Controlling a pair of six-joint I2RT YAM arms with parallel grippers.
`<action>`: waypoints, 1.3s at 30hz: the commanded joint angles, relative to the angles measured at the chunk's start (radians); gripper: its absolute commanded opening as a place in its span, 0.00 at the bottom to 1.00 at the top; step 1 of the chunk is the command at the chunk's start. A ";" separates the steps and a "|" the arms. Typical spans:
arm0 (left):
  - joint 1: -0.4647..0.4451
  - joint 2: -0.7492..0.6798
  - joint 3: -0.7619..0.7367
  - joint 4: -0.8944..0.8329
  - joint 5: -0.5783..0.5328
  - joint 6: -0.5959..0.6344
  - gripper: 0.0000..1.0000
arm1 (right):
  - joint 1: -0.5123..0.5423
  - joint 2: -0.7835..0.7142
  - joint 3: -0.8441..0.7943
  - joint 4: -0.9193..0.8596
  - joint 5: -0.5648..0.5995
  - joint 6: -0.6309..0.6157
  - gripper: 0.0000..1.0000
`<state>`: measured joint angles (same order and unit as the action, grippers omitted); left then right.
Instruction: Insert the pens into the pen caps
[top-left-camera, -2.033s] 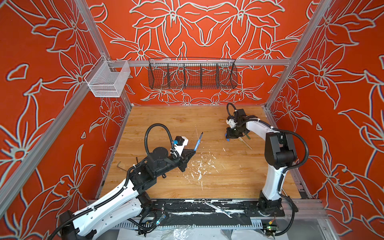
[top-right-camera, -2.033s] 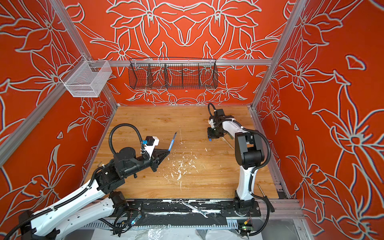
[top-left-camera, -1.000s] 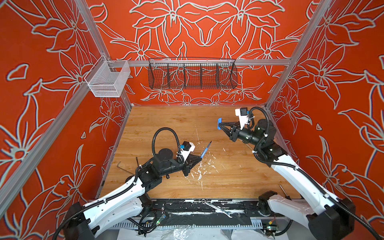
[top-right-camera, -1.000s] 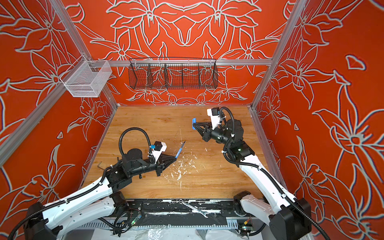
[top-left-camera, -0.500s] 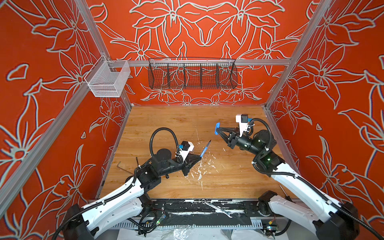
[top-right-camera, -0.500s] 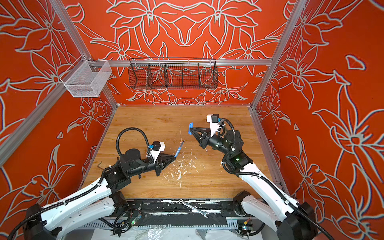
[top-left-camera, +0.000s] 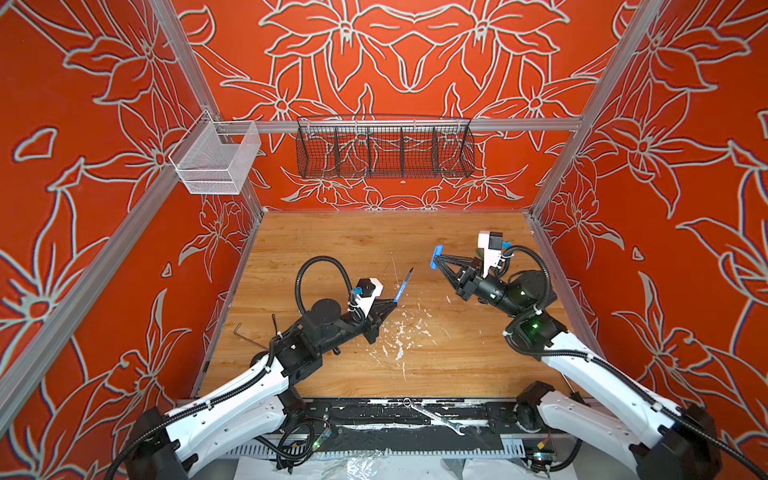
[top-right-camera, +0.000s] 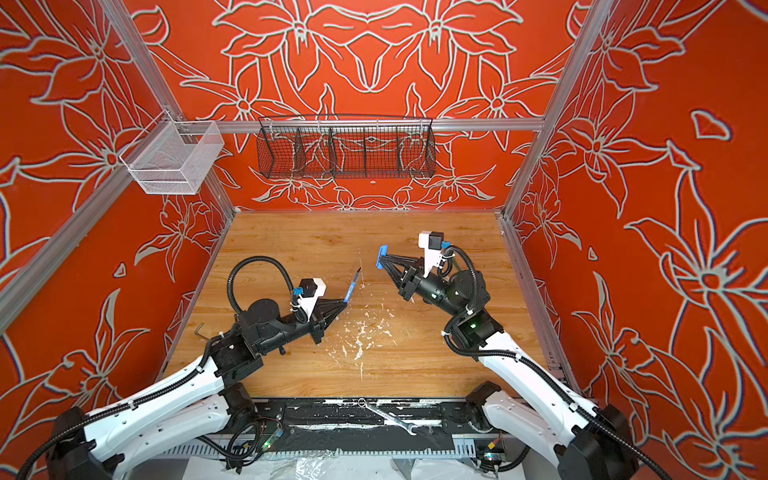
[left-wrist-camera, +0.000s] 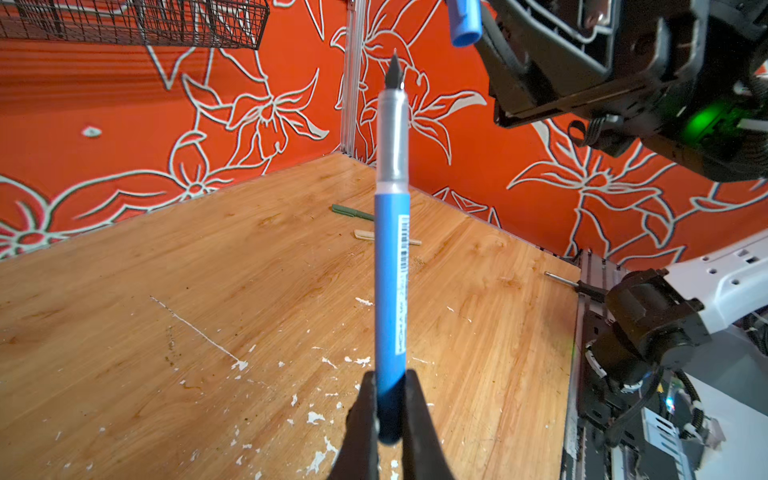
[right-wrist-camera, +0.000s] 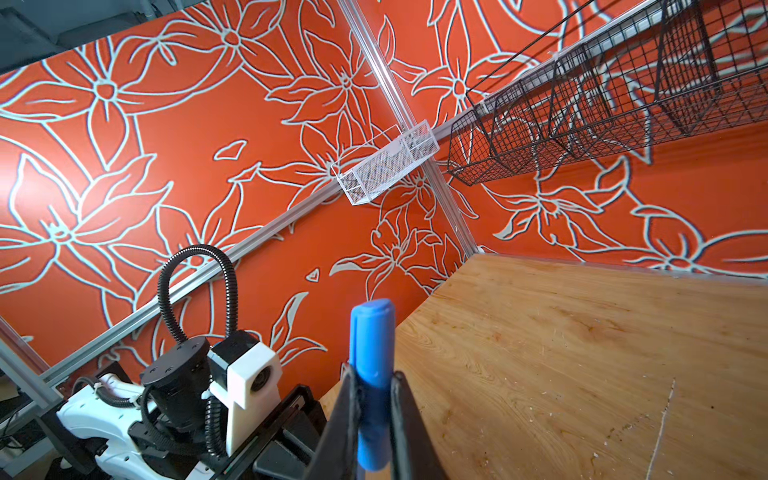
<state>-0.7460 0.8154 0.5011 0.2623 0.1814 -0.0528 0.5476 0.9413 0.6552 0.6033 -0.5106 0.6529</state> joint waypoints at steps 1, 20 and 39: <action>0.004 0.019 -0.024 0.098 -0.022 0.027 0.00 | 0.027 0.010 0.031 0.051 0.009 -0.016 0.06; 0.002 -0.046 -0.047 0.078 -0.045 0.030 0.00 | 0.104 0.144 0.053 0.192 0.095 -0.049 0.04; 0.002 -0.062 -0.041 0.064 -0.034 0.019 0.00 | 0.143 0.230 0.040 0.355 0.117 0.001 0.01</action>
<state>-0.7460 0.7673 0.4614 0.3222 0.1356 -0.0299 0.6807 1.1622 0.7048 0.9112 -0.4084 0.6346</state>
